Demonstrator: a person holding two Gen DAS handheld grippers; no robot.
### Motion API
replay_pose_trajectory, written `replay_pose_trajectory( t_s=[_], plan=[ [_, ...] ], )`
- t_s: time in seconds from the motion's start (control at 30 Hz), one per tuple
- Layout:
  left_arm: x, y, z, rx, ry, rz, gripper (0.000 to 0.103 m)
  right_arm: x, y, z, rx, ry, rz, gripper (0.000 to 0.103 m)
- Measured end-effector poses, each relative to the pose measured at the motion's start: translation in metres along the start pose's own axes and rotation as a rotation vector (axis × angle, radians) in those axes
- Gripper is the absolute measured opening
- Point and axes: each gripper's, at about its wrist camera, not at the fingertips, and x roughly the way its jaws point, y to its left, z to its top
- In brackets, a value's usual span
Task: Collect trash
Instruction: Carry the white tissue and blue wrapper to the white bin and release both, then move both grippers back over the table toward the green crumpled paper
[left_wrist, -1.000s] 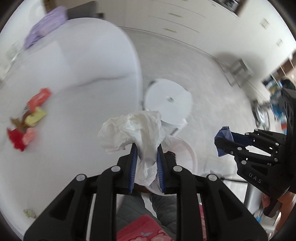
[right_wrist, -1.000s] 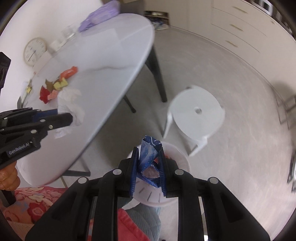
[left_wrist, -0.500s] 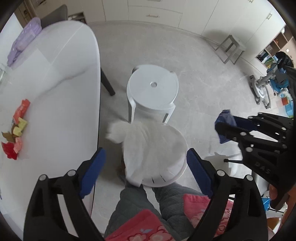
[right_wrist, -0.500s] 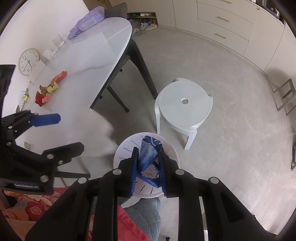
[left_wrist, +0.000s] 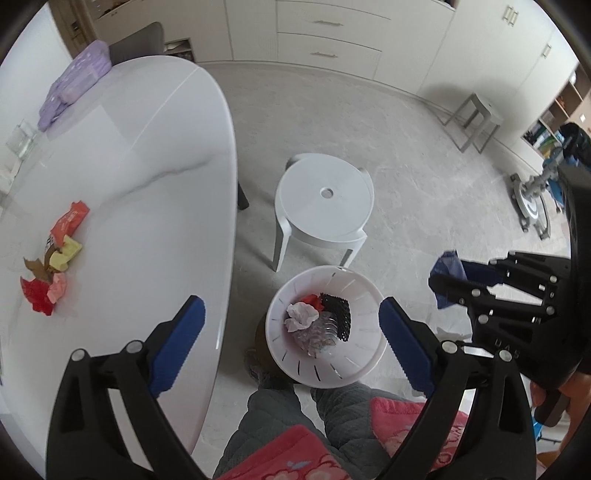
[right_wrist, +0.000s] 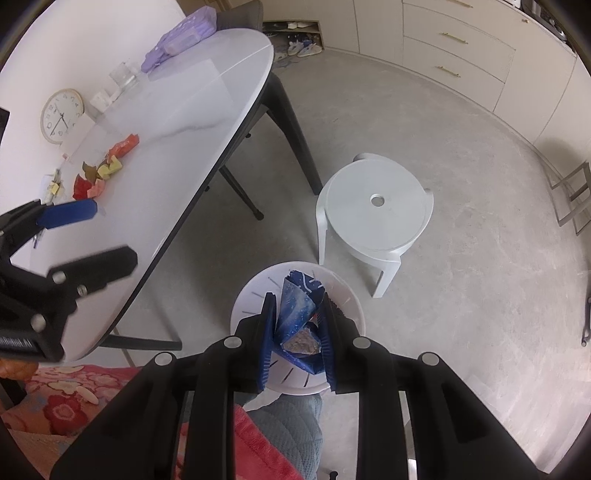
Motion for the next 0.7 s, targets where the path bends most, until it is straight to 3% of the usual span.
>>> replay_pose_trajectory(
  t_s=[0.1,0.17,0.2,0.23,0.7],
  plan=[
    [-0.001,0.010,-0.001,-0.032,-0.004,0.003,0.091,0.005,0.005,-0.001,-0.011,0.012,0.009,0.026],
    [-0.002,0.016,-0.001,-0.052,-0.007,0.007,0.091,0.009,0.011,-0.001,-0.022,0.028,0.017,0.053],
    [-0.003,0.019,-0.002,-0.062,-0.008,0.007,0.091,0.010,0.014,-0.001,-0.024,0.026,0.005,0.080],
    [-0.003,0.022,-0.002,-0.071,-0.009,0.007,0.091,0.009,0.017,0.000,-0.024,0.010,-0.035,0.096],
    [-0.006,0.039,-0.011,-0.103,0.000,0.011,0.091,0.013,0.013,0.009,0.041,0.012,-0.053,0.098]
  ],
)
